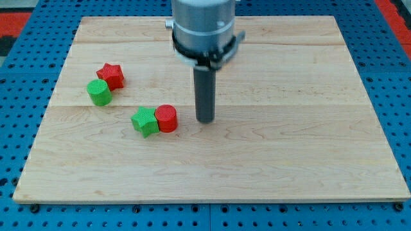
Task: Move the red circle right to the red star
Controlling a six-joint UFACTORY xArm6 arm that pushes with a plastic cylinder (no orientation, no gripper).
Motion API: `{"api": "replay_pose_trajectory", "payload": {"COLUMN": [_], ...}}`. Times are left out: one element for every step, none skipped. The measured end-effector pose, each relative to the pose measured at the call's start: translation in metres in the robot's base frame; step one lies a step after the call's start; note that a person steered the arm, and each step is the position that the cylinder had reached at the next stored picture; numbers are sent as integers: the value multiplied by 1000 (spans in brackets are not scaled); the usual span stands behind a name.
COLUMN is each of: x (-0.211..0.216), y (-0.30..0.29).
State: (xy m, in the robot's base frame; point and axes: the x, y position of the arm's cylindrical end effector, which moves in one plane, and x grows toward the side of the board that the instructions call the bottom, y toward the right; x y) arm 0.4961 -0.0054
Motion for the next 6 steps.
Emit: {"api": "replay_pose_trajectory", "payload": {"x": [6, -24, -38, 5, -15, -41], "y": [-63, -101, -99, -90, -74, -61]}}
